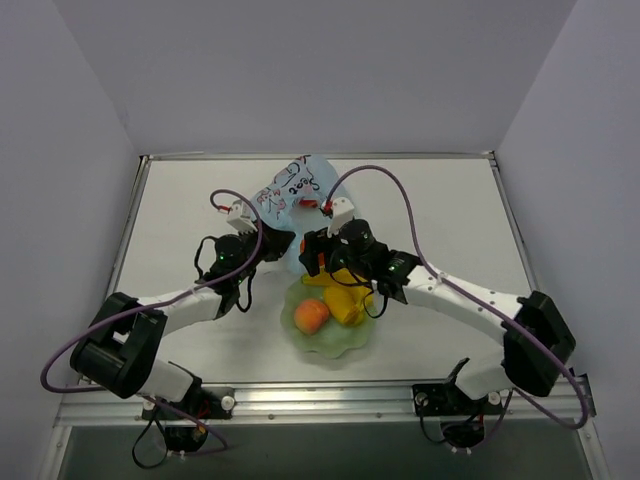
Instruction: Take the fake fruits out of the plastic bag
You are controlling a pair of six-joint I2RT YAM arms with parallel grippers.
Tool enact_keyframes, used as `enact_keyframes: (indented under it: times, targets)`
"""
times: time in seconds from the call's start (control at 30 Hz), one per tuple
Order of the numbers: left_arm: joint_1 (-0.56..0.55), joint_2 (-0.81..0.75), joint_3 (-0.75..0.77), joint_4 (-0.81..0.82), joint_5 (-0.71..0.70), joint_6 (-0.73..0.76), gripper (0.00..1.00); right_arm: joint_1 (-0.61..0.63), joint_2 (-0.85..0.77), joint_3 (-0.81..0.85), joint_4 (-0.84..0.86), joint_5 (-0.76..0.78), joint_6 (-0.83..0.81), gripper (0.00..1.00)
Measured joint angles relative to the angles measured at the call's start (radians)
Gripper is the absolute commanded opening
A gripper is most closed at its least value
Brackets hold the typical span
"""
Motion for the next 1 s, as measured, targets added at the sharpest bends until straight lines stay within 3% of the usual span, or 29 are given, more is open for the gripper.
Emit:
enact_keyframes:
  times: [0.23,0.47,0.6,0.7,0.8,0.93,0.97,1.0]
  targets:
    - [0.0,-0.005,0.0,-0.003,0.0,0.0,0.02,0.212,-0.342,-0.157,-0.062,0.048,0.049,0.62]
    - [0.0,-0.005,0.0,-0.004,0.0,0.0,0.02,0.329,-0.396,-0.292,-0.195,0.116,0.108,0.64]
    - [0.0,-0.007,0.0,-0.007,0.0,0.0,0.02,0.387,-0.378,-0.296,-0.241,0.143,0.117,0.72]
    - [0.0,-0.019,0.0,-0.013,-0.002,0.0,0.02,0.416,-0.353,-0.296,-0.25,0.173,0.117,0.91]
    - [0.0,-0.037,0.0,-0.016,-0.005,0.0,0.02,0.436,-0.335,-0.296,-0.267,0.208,0.116,0.96]
    - [-0.001,-0.052,0.0,-0.019,-0.01,0.0,0.03,0.442,-0.334,-0.296,-0.275,0.241,0.114,0.94]
    - [-0.001,-0.054,0.0,-0.019,-0.013,0.0,0.02,0.442,-0.336,-0.296,-0.277,0.247,0.114,0.91]
    - [-0.001,-0.057,-0.002,-0.021,-0.018,0.0,0.02,0.442,-0.341,-0.296,-0.278,0.254,0.114,0.8]
